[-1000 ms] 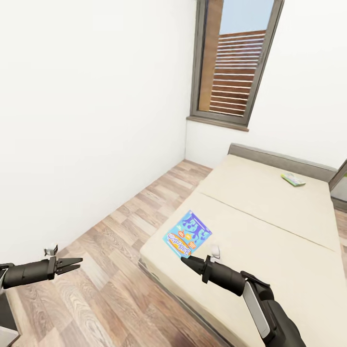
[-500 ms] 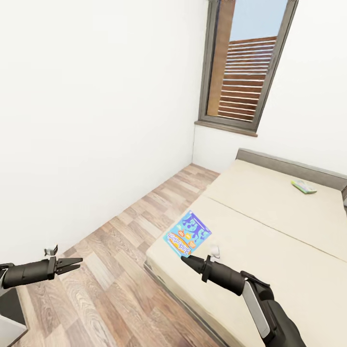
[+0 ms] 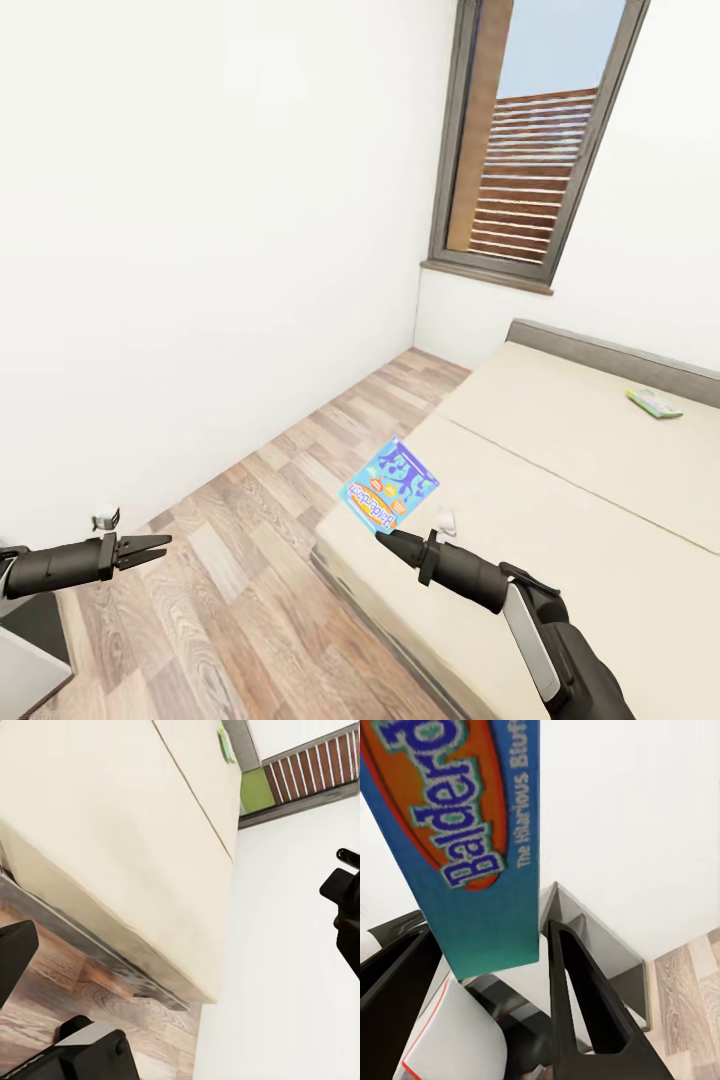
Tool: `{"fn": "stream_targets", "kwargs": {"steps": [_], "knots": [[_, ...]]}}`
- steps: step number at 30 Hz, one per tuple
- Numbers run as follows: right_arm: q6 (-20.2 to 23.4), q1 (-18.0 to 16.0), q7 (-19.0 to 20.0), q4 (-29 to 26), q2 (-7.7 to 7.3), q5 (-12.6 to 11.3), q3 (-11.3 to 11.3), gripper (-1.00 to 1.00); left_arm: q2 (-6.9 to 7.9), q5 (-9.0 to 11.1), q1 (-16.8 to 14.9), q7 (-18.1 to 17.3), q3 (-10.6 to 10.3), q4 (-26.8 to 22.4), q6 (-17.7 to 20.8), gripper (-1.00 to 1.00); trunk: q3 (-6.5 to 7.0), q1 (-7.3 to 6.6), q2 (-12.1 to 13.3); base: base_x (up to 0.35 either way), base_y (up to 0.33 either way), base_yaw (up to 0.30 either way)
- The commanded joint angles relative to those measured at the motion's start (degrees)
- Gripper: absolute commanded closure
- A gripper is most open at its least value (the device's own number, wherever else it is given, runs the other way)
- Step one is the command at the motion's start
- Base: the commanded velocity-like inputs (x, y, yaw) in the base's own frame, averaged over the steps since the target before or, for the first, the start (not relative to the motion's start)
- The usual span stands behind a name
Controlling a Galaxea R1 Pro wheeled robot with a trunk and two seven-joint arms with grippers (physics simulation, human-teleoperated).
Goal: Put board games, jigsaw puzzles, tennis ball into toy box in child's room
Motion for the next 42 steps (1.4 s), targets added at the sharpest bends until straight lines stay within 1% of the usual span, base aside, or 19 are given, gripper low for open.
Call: {"fn": "stream_targets", "kwargs": {"steps": [1, 13, 29, 30, 35, 42], "knots": [[0.5, 0.0, 0.1, 0.0, 0.03, -0.2, -0.1, 1.00, 0.00, -0.2, -0.1, -0.3, 0.0, 0.0, 0.6, -1.00, -0.02, 0.04, -0.1, 0.000, 0.000, 0.127], [0.5, 0.0, 0.0, 0.0, 0.06, -0.2, -0.1, 1.00, 0.00, -0.2, -0.1, -0.3, 0.0, 0.0, 0.6, -1.00, 1.13, 0.04, -0.1, 0.000, 0.000, 0.127], [0.6, 0.0, -2.0, 0.0, 0.12, -0.2, 0.0, 1.00, 0.00, -0.2, -0.1, -0.3, 0.0, 0.0, 0.7, -1.00, 2.59, 0.04, -0.1, 0.000, 0.000, 0.143], [0.6, 0.0, -2.1, 0.0, 0.12, -0.2, 0.1, 1.00, 0.00, -0.2, -0.1, -0.3, 0.0, 0.0, 0.7, -1.00, 2.68, 0.04, -0.1, 0.000, 0.000, 0.162], [0.6, -0.1, -2.9, 0.0, 0.04, -0.2, 2.0, 1.00, 0.00, -0.2, -0.1, -0.3, 0.0, 0.0, 0.7, -1.00, 3.11, 0.04, -0.1, 0.000, 0.000, 0.167], [0.6, -0.1, -4.7, 0.0, 0.05, -0.3, 2.7, 1.00, 0.00, -0.2, -0.1, -0.3, 0.0, 0.0, 0.7, -1.00, 3.70, 0.04, -0.1, 0.000, 0.000, 0.180]]}}
